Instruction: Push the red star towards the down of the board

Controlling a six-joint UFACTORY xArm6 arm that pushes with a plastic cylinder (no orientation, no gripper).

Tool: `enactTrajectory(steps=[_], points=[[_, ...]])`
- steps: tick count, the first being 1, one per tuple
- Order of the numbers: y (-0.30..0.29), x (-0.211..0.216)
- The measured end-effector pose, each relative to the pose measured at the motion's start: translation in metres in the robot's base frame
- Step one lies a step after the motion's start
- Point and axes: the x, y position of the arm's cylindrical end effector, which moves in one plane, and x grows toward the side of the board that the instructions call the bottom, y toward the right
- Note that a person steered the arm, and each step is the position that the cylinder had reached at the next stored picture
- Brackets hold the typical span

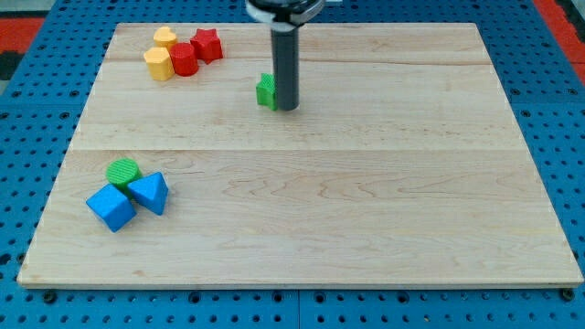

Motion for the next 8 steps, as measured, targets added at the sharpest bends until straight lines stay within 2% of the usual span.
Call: enactTrajectory(steps=[2, 3, 4, 5, 8], points=[[-0.019, -0.067], [-0.031, -0.116], [-0.08, -0.145], [-0.132, -0.137], [-0.139, -0.01]])
